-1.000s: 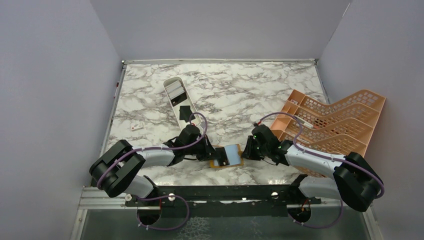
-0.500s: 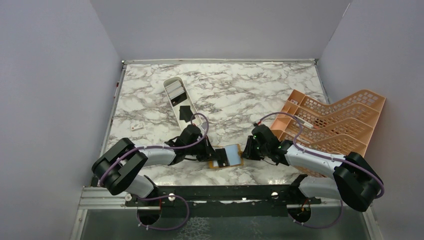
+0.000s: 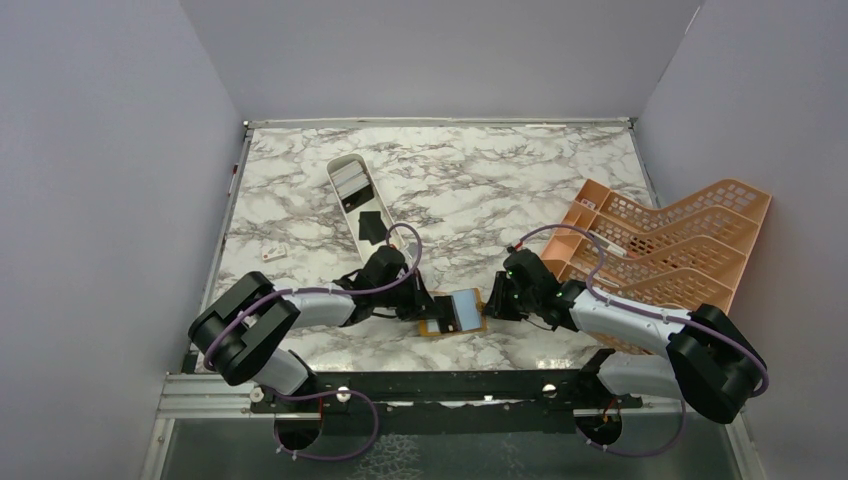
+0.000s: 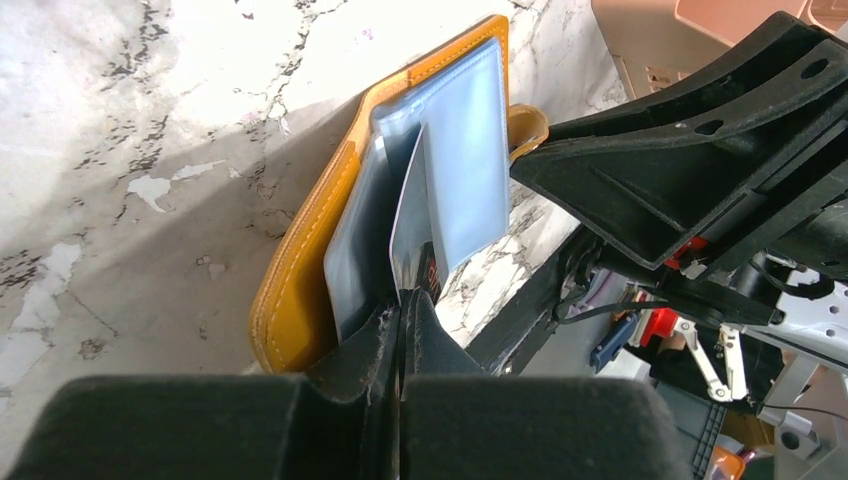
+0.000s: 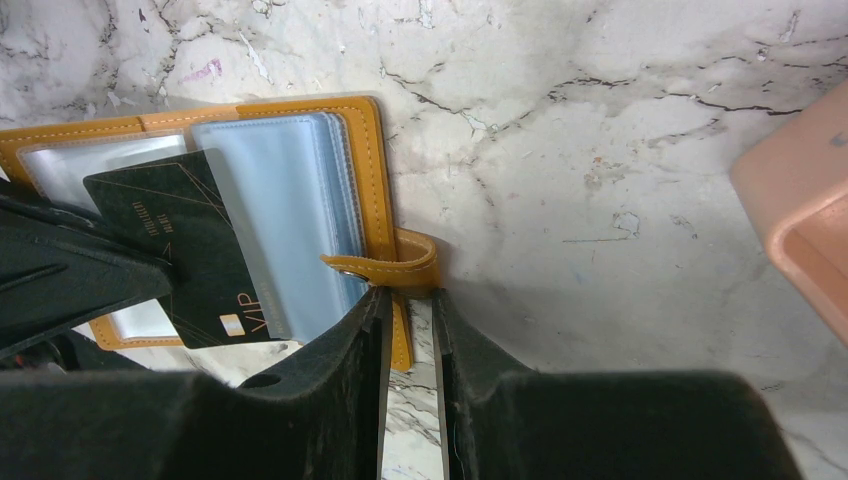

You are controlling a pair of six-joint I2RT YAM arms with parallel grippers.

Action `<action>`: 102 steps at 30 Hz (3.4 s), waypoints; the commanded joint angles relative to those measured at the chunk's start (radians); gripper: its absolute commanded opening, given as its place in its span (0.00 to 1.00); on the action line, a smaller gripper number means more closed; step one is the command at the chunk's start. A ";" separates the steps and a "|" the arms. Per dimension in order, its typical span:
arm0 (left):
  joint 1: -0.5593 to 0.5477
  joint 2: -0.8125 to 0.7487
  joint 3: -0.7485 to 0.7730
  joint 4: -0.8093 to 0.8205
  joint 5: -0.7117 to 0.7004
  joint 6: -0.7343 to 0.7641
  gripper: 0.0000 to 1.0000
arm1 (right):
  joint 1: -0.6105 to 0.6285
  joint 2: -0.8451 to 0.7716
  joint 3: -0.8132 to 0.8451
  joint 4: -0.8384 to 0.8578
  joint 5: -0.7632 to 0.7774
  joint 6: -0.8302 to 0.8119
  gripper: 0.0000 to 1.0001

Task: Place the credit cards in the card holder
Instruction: Insert the credit card into the card holder.

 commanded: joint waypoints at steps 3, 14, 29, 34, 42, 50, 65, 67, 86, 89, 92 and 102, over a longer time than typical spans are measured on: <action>-0.009 0.017 0.023 -0.052 -0.036 0.047 0.03 | 0.006 0.004 -0.009 -0.041 -0.011 -0.016 0.27; -0.009 -0.008 0.064 -0.118 -0.100 0.099 0.27 | 0.007 -0.016 -0.006 -0.059 -0.003 -0.017 0.27; -0.027 -0.025 0.088 -0.118 -0.104 0.094 0.34 | 0.006 -0.006 -0.004 -0.039 -0.023 -0.020 0.27; -0.048 -0.005 0.106 -0.095 -0.095 0.081 0.34 | 0.006 0.007 -0.004 -0.027 -0.030 -0.018 0.27; -0.076 0.025 0.125 -0.066 -0.092 0.065 0.34 | 0.007 0.007 -0.007 -0.023 -0.033 -0.018 0.27; -0.081 0.039 0.125 -0.121 -0.146 0.087 0.07 | 0.006 0.003 -0.005 -0.030 -0.026 -0.020 0.27; -0.087 0.042 0.026 0.041 -0.197 -0.060 0.00 | 0.006 0.001 -0.018 -0.018 -0.035 -0.018 0.27; -0.095 0.044 0.030 0.044 -0.199 -0.065 0.05 | 0.006 -0.001 -0.013 -0.028 -0.033 -0.018 0.27; -0.132 -0.023 0.083 -0.035 -0.229 0.042 0.36 | 0.006 -0.043 -0.028 -0.039 -0.035 -0.012 0.27; -0.142 0.003 0.096 -0.034 -0.230 0.039 0.35 | 0.006 -0.039 -0.024 -0.040 -0.041 -0.012 0.27; -0.158 0.022 0.106 -0.034 -0.238 0.037 0.34 | 0.006 -0.042 -0.025 -0.039 -0.043 -0.016 0.27; -0.193 0.052 0.131 -0.046 -0.273 0.050 0.34 | 0.007 -0.044 -0.034 -0.039 -0.040 -0.011 0.27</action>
